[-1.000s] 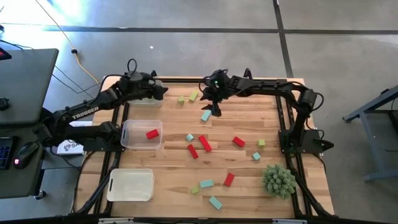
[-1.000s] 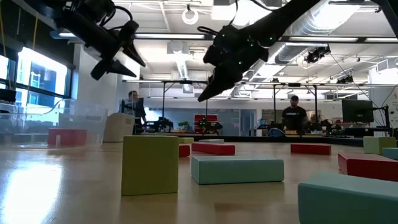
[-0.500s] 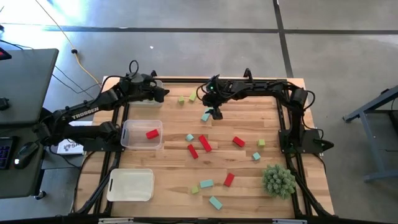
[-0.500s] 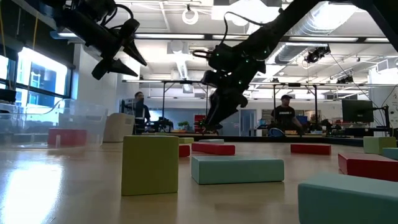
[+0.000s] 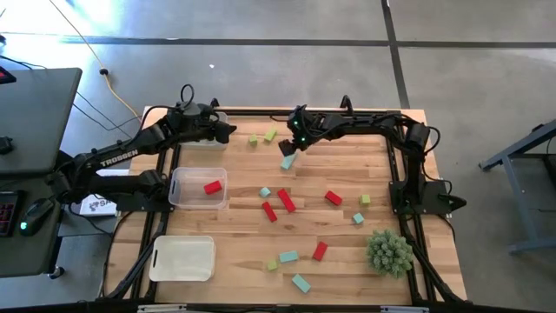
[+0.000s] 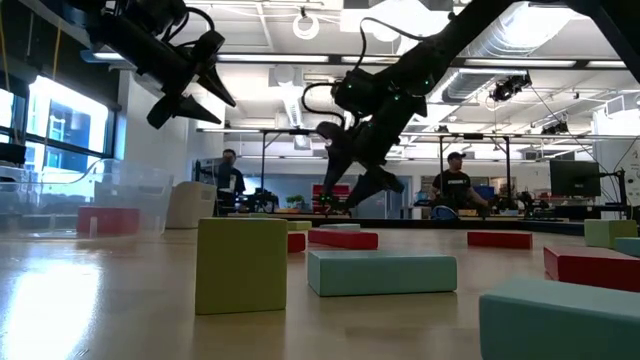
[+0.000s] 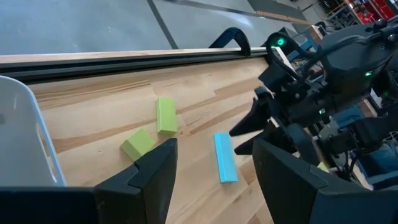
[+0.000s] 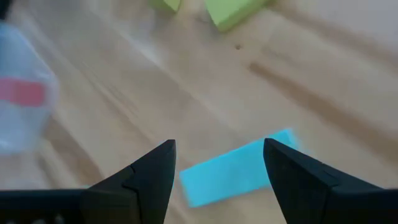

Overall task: Sort & place blocks by color
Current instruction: Put the light blue block into the white bin

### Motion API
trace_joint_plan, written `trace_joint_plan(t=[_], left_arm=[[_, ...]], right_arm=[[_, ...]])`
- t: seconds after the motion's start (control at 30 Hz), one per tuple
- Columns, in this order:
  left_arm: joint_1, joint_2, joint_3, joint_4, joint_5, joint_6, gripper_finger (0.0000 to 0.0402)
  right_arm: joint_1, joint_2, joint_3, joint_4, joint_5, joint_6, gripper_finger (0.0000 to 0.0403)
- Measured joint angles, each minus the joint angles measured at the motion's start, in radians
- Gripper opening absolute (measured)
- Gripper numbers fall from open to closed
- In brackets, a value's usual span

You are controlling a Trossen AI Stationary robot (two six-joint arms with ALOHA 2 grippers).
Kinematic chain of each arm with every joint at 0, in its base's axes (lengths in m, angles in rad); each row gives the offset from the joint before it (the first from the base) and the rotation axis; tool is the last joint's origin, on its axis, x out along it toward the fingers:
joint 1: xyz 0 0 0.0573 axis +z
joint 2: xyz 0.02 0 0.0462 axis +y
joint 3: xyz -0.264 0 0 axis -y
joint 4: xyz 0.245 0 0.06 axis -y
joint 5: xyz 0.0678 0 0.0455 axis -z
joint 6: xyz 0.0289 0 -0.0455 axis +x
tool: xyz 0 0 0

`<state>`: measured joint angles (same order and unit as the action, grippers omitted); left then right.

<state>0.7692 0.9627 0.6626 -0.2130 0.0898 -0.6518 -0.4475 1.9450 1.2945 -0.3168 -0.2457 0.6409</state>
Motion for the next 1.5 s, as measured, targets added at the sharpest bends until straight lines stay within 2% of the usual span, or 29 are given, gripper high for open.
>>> trace_joint_plan(t=[0.17,0.3,0.43,0.63,0.73,0.83,1.03,1.17,1.37,1.5], left_arm=[[0.0,0.0,0.0,0.0,0.001,0.036,0.0197],[0.0,0.0,0.0,0.0,0.018,0.081,0.0197],[0.0,0.0,0.0,0.0,0.054,0.11,0.0197],[0.0,0.0,0.0,0.0,0.095,0.142,0.0197],[0.0,0.0,0.0,0.0,0.109,0.171,0.0197],[0.0,0.0,0.0,-0.003,0.111,0.175,0.0197],[0.0,0.0,0.0,-0.008,0.111,0.2,0.0197],[0.0,0.0,0.0,-0.008,0.111,0.218,0.0197],[0.0,0.0,0.0,-0.009,0.111,0.218,0.0197],[0.0,0.0,0.0,-0.024,0.111,0.219,0.0197]], right_arm=[[0.016,0.0,0.0,0.016,-0.078,0.145,0.0232],[0.051,0.0,0.0,0.093,-0.125,0.254,0.0232],[0.102,0.0,0.0,0.205,-0.116,0.362,0.0232],[0.18,0.0,0.0,0.354,-0.048,0.484,0.0232],[0.209,0.0,0.032,0.366,0.0,0.504,0.0232],[0.232,-0.002,0.116,0.291,0.07,0.473,0.0232],[0.246,-0.002,0.333,-0.125,0.263,0.396,0.0232],[0.229,-0.002,0.405,-0.316,0.38,0.417,0.0232],[0.199,0.01,0.408,-0.442,0.441,0.525,0.0232],[0.189,0.044,0.406,-0.492,0.437,0.585,0.0232]])
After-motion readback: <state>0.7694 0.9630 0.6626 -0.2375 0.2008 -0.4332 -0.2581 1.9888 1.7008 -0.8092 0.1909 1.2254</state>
